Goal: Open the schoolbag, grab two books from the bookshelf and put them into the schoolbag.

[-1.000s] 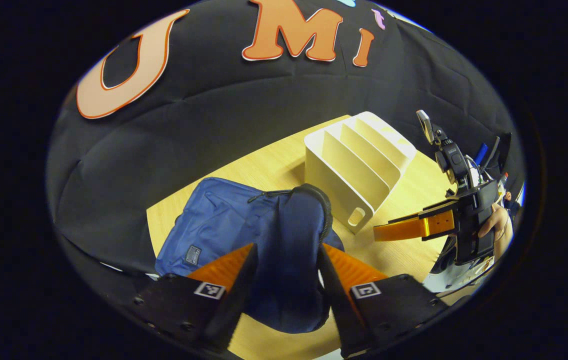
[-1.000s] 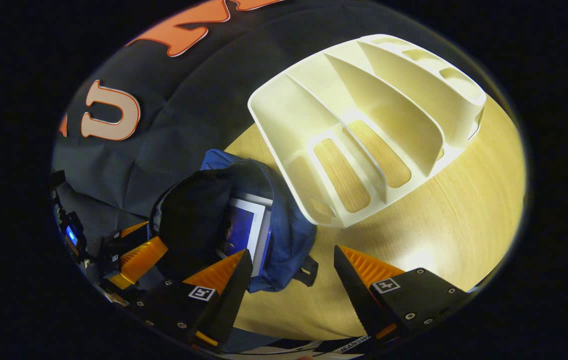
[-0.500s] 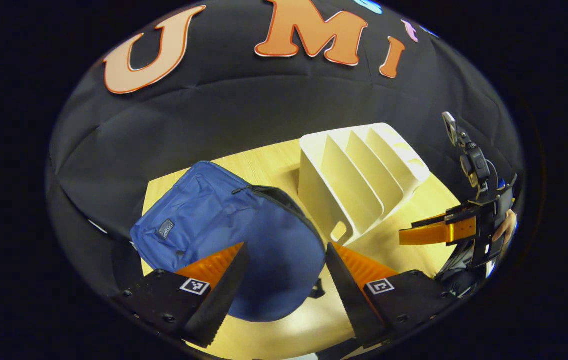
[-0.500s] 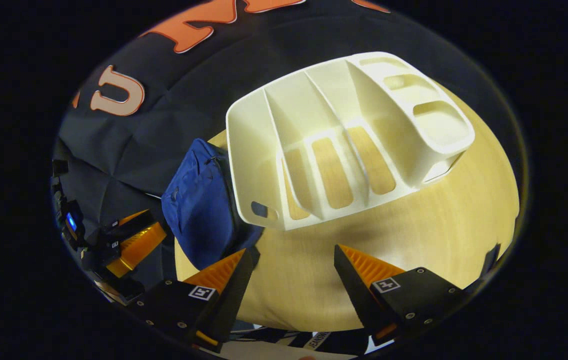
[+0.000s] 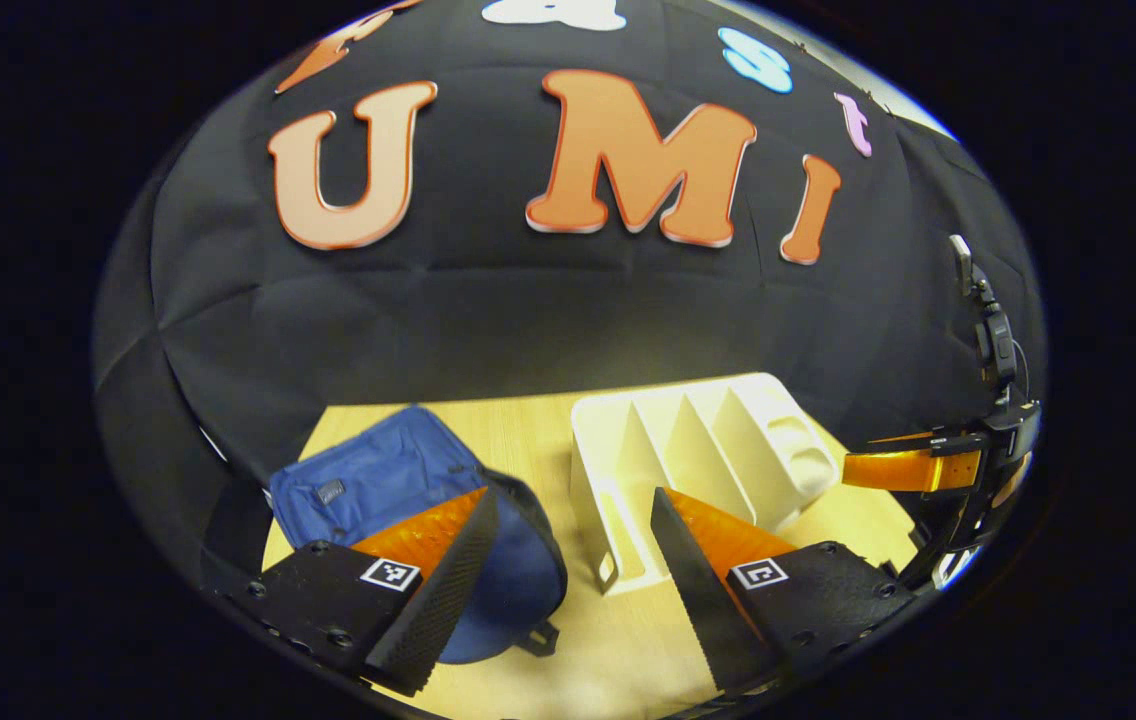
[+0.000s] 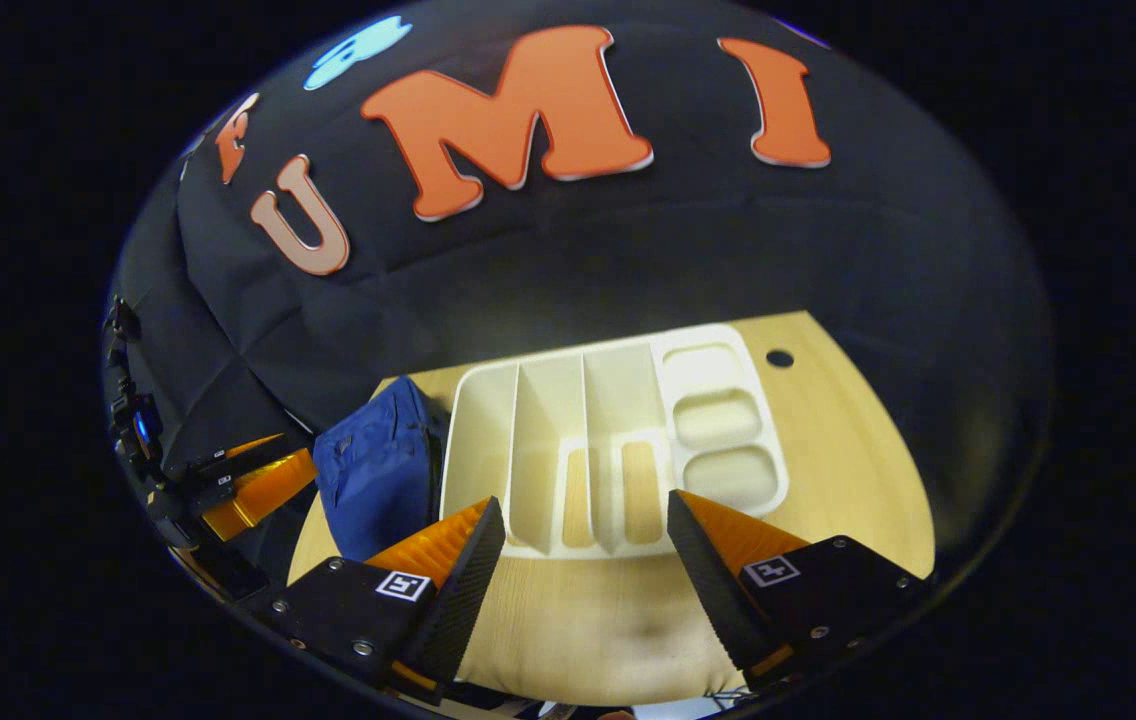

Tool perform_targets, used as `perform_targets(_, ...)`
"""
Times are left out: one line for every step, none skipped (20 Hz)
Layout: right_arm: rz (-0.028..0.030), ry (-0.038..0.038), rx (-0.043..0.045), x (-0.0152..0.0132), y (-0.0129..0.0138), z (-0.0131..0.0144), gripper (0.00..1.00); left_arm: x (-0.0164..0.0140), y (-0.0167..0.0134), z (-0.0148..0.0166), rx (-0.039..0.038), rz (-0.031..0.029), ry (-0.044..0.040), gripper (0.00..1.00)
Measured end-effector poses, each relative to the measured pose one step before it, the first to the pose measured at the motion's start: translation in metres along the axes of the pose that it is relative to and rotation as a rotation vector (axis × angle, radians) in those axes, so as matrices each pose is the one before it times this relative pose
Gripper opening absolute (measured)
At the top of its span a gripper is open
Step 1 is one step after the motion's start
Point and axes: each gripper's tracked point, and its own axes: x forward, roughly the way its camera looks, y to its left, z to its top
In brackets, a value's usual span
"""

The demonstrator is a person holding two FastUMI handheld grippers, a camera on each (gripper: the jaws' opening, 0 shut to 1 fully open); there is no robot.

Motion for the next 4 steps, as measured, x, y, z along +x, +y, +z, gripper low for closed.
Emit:
perform_targets(-0.00334,-0.06446,-0.01507,-0.00141,-0.00434,0.01115,0.97,-0.00501,0.00004,0.01377,0.00483,0.01447,-0.03683,0.97)
perform_targets(-0.00321,-0.06012,-0.00654,0.00002,-0.00068,0.00709,0.97,-0.00187,0.00076,0.01369,0.00503,0.01872,-0.03644,0.97)
perform_targets(0.0013,-0.06199,-0.00523,-0.00239,0.00154,0.0065,0.97,-0.00498,0.00138,0.01487,0.00344,0.01879,-0.0434,0.96)
perform_targets(0.00023,-0.0658,-0.00382,-0.00446,-0.00187,0.0096,0.97,-0.00134,0.00166,0.01378,0.0002,0.02027,-0.04862,0.97)
